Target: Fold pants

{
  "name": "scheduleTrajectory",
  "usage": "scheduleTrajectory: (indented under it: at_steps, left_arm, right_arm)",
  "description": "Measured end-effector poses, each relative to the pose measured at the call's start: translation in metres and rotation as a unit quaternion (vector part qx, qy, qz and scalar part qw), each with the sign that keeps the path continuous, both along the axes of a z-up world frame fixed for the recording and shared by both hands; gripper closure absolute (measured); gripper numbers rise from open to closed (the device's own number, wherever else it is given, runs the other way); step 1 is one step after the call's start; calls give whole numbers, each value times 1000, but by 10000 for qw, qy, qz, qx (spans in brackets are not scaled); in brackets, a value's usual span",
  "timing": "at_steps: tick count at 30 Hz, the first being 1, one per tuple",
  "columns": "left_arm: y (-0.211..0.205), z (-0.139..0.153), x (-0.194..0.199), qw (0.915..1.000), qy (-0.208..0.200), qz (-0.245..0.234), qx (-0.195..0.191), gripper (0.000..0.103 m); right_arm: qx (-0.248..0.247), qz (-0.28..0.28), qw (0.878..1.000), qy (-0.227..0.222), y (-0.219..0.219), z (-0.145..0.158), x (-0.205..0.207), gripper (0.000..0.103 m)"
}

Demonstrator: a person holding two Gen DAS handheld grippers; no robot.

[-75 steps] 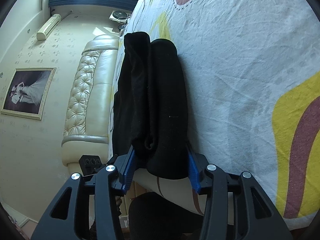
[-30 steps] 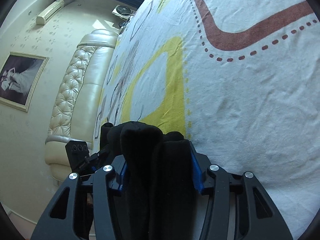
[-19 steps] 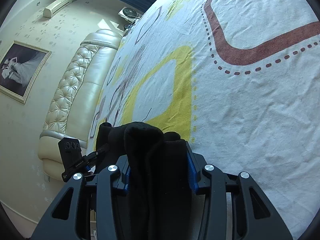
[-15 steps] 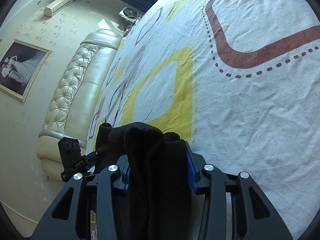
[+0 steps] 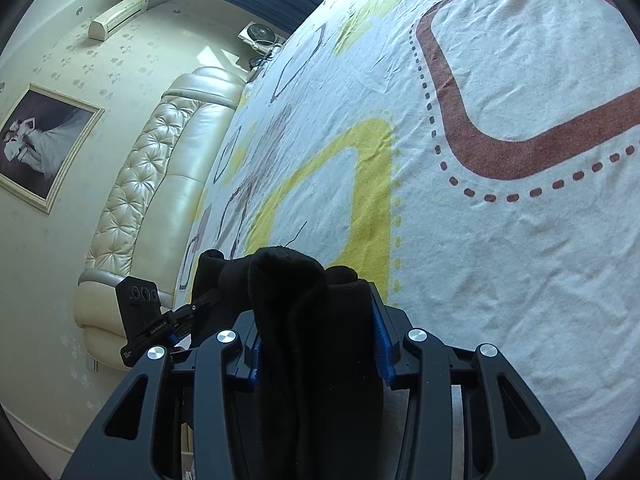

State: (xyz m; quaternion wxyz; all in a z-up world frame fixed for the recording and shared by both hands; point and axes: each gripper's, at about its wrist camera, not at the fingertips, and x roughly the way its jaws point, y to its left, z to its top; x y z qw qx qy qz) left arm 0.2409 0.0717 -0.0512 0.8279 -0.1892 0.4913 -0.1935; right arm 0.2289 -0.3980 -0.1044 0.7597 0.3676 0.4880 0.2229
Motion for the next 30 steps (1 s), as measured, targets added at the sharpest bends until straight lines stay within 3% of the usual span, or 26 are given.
scheduleTrajectory:
  at_steps: [16, 30]
  left_arm:
    - [3, -3, 49, 9997, 9, 224, -45, 69]
    - [5, -8, 61, 9997, 37, 204, -147, 69]
  right_arm:
    - [-39, -114, 9999, -26, -2, -3, 58, 61]
    - [84, -211, 9997, 42, -7, -15, 59, 61]
